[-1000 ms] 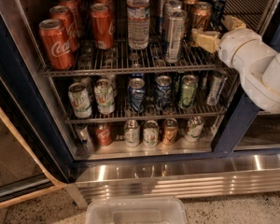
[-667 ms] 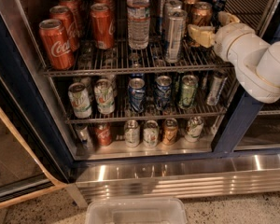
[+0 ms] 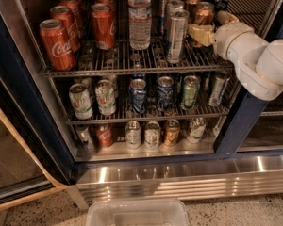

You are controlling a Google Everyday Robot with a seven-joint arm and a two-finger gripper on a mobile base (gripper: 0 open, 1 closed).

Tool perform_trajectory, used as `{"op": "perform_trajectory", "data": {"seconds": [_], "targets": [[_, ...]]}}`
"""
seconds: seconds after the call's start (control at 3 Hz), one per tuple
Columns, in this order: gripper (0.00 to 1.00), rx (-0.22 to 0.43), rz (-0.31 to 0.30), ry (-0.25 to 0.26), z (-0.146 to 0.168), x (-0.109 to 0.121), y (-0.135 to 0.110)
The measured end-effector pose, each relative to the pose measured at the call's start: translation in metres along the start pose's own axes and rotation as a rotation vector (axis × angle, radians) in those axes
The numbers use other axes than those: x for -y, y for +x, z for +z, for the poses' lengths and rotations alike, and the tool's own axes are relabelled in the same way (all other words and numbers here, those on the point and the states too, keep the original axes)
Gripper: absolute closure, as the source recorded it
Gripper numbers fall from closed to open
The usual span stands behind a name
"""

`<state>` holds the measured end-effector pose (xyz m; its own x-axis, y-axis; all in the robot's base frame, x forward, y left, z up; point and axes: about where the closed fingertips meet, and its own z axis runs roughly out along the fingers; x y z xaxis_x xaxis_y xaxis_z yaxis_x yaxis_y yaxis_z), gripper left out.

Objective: Pick orange can from top shelf of fridge

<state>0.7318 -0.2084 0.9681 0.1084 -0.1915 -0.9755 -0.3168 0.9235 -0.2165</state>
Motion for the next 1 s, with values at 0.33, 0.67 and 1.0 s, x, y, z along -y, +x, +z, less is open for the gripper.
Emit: {"op": "perform_trajectory", "data": {"seconds": [0.33, 0.67, 1.0], "targets": [[0.36, 0.002, 0.01, -0.006, 0.0033, -0.0003, 0.0006], [0.36, 0.011, 0.021, -0.012, 0.0091, -0.0009, -0.0013], [0.37, 0.011, 0.026, -0.013, 0.0106, -0.0011, -0.0012]]}}
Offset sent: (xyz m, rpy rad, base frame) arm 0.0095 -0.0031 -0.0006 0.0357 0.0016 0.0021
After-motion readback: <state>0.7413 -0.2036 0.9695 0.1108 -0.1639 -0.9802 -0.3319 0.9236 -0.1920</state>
